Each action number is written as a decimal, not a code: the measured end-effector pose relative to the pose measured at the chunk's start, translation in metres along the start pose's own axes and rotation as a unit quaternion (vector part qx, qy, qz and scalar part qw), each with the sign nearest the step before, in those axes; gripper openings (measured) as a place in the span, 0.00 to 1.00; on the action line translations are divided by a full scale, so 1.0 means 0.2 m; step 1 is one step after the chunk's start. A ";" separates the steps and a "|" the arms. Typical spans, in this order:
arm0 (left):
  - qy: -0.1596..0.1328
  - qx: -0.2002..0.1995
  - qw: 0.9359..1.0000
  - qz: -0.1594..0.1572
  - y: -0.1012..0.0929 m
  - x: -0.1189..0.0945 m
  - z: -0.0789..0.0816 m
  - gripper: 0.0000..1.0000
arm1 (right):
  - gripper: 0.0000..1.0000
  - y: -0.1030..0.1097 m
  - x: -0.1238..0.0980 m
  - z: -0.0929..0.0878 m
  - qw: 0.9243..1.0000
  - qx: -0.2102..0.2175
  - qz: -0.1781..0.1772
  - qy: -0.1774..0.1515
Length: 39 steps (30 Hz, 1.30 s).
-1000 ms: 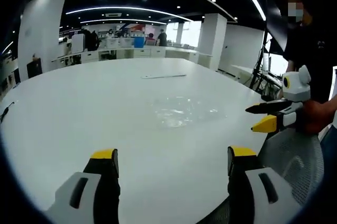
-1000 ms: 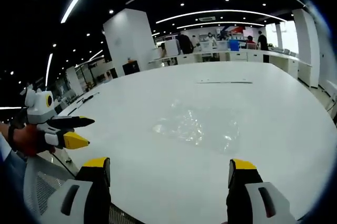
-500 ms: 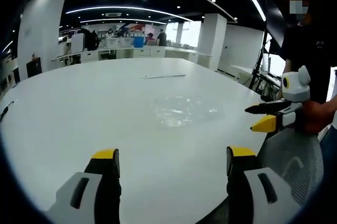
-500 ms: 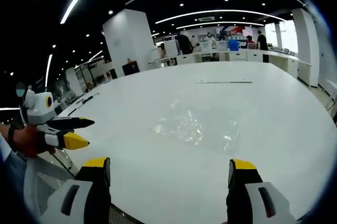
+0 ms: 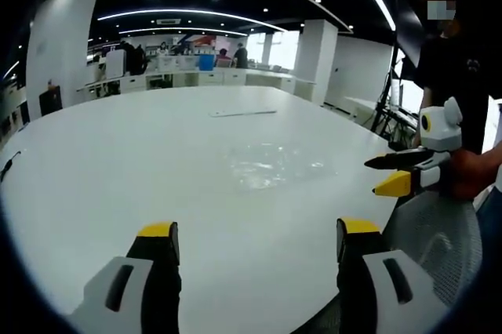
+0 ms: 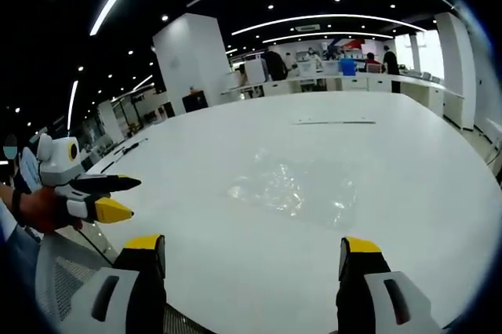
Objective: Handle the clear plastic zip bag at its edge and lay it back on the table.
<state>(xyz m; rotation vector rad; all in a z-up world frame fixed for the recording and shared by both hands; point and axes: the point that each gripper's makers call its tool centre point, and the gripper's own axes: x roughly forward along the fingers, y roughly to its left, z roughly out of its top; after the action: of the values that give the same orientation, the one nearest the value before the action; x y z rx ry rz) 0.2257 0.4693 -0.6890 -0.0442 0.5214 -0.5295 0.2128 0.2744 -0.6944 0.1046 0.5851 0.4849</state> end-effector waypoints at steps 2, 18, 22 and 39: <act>0.000 -0.001 1.000 0.000 0.01 0.00 0.00 0.81 | 0.92 0.00 0.00 0.00 1.000 0.000 0.000 0.000; 0.000 -0.001 1.000 0.001 0.01 0.00 -0.01 0.81 | 0.91 0.00 0.01 -0.01 1.000 -0.001 0.000 0.002; 0.000 -0.001 1.000 0.000 0.01 0.00 -0.01 0.80 | 0.91 0.00 0.00 0.00 1.000 -0.002 0.001 0.003; 0.003 -0.002 1.000 0.000 0.01 0.00 -0.02 0.79 | 0.91 0.02 -0.01 0.00 1.000 0.000 0.002 0.004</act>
<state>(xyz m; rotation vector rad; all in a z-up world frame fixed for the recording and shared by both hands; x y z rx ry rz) 0.2259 0.4714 -0.6927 -0.0458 0.5282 -0.5296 0.2108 0.2769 -0.6920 0.1032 0.5929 0.4906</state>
